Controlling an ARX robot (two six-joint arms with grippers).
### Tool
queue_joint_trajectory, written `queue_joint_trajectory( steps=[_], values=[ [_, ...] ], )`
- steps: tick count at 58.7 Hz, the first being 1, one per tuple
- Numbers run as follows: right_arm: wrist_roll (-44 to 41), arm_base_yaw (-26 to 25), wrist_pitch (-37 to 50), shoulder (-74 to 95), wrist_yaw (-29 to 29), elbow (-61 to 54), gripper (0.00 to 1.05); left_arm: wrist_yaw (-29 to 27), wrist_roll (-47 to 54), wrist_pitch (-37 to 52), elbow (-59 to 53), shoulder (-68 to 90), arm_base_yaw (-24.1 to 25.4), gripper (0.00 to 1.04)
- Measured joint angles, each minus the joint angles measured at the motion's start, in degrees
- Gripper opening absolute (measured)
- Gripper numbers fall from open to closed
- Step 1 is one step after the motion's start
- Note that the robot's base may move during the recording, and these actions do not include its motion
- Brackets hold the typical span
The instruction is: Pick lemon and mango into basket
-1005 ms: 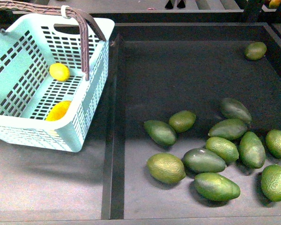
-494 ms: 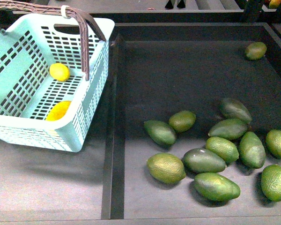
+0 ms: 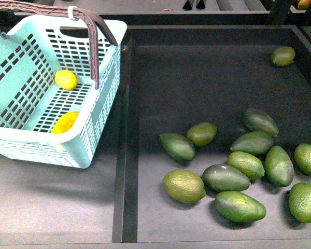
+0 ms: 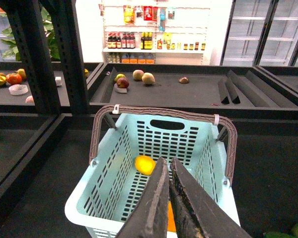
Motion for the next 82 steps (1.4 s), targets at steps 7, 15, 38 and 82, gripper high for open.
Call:
queue_joint_trajectory(
  steps=[7, 15, 38, 82],
  values=[
    [0.0, 0.0, 0.0, 0.0, 0.0, 0.0, 0.96, 0.0, 0.0, -8.7, 0.0, -8.3, 0.0, 0.03],
    [0.0, 0.0, 0.0, 0.0, 0.0, 0.0, 0.96, 0.0, 0.0, -9.0, 0.0, -8.7, 0.0, 0.03],
    [0.0, 0.0, 0.0, 0.0, 0.0, 0.0, 0.96, 0.0, 0.0, -9.0, 0.0, -8.8, 0.0, 0.03],
    [0.0, 0.0, 0.0, 0.0, 0.0, 0.0, 0.96, 0.0, 0.1, -9.0, 0.0, -8.8, 0.0, 0.99]
  ],
)
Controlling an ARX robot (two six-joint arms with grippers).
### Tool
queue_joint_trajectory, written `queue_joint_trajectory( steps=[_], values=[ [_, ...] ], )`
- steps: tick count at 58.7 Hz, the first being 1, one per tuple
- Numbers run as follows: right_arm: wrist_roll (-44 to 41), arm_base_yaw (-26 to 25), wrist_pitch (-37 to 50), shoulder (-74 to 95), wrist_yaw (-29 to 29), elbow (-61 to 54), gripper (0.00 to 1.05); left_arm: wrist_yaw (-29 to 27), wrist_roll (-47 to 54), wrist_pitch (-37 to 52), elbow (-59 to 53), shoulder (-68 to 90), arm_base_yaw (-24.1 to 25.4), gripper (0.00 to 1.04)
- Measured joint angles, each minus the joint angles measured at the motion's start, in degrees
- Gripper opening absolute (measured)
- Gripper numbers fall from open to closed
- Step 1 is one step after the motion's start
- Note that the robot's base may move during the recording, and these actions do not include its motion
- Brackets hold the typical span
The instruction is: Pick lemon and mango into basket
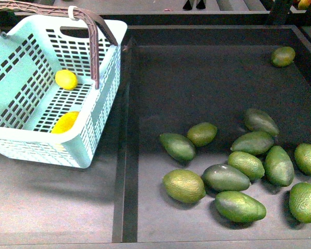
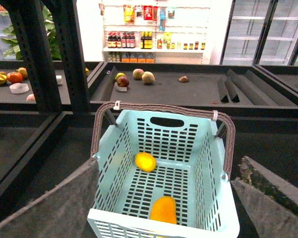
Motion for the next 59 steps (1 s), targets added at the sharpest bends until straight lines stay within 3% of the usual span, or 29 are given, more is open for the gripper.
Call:
queue_joint_trajectory(
  steps=[59],
  values=[
    [0.0, 0.0, 0.0, 0.0, 0.0, 0.0, 0.96, 0.0, 0.0, 0.0, 0.0, 0.0, 0.0, 0.98]
  ],
)
